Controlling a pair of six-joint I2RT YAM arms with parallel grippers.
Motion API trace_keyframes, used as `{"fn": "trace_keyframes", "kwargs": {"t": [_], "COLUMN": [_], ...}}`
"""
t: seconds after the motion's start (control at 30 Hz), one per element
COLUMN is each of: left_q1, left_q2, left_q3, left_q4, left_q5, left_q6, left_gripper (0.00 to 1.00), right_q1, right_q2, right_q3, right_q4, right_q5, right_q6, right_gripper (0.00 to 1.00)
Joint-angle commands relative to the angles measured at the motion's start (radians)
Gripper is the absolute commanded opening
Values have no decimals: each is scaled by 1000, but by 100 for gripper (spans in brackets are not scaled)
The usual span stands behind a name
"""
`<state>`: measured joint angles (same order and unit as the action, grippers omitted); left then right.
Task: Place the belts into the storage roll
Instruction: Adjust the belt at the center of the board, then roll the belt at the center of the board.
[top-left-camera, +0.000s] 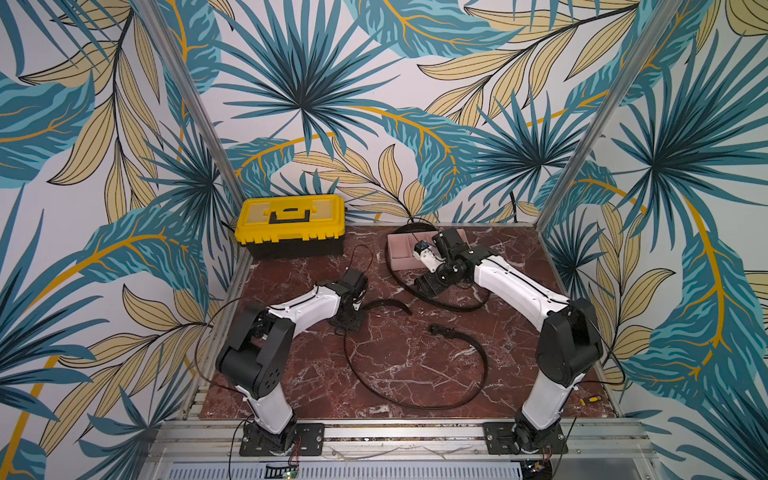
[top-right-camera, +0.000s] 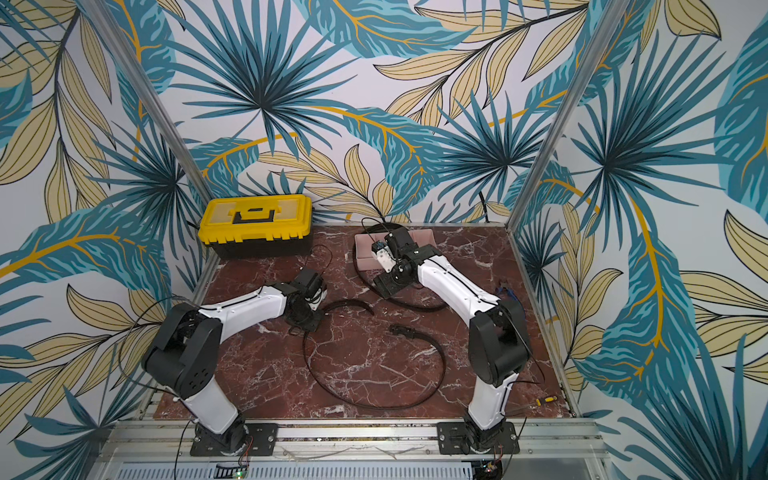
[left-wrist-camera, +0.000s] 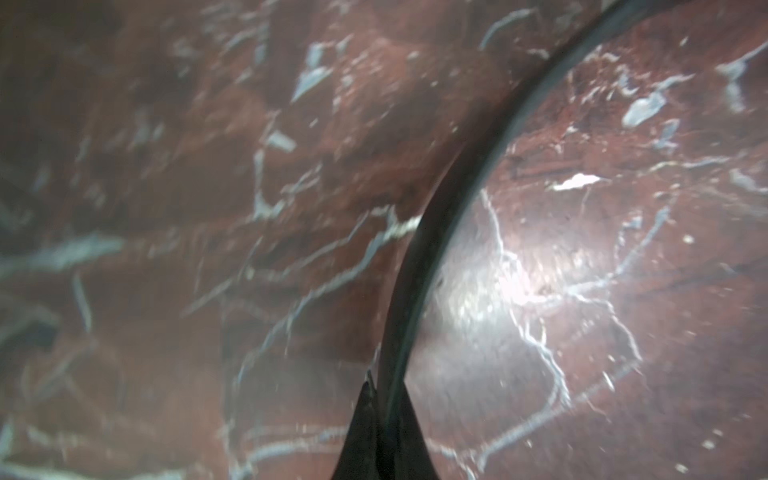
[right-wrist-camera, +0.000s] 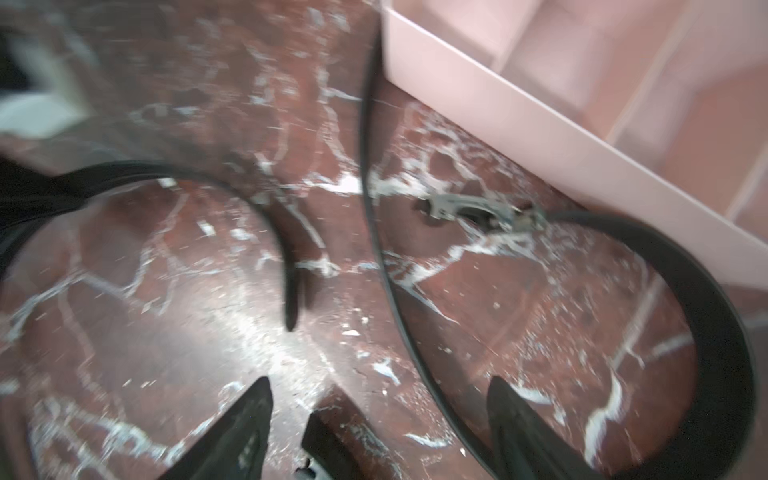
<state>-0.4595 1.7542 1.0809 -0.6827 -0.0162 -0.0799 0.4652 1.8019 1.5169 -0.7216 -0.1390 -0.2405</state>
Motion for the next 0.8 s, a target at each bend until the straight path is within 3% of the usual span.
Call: {"fn": "trace_keyframes", "kwargs": {"t": [0.0, 0.17, 0.43, 0.6, 0.67, 0.77], "left_q1": [-4, -4, -6, -6, -6, -6], "left_q2": [48, 57, 53, 41, 35, 21], "left_q3": [49, 67, 64, 59, 59, 55], "left_q4": [-11, -9, 3, 17, 24, 37], "left_q5": [16, -2, -9, -24, -26, -26], "left_q6": [170, 182, 167, 157, 140, 112], "left_gripper": [0, 0, 0, 0, 0, 0], "right_q1": [32, 61, 100, 102, 104, 105], "right_q2": [82, 169, 247, 252, 267, 280], "right_q3": [21, 68, 91, 59, 59, 52], "right_q4": [-50, -16, -28, -23, -33, -39], "right_q5": [-172, -102, 8, -7, -10, -10], "right_q6": [-142, -4, 15, 43, 70, 107], "right_gripper": [76, 63, 50, 37, 22, 20]}}
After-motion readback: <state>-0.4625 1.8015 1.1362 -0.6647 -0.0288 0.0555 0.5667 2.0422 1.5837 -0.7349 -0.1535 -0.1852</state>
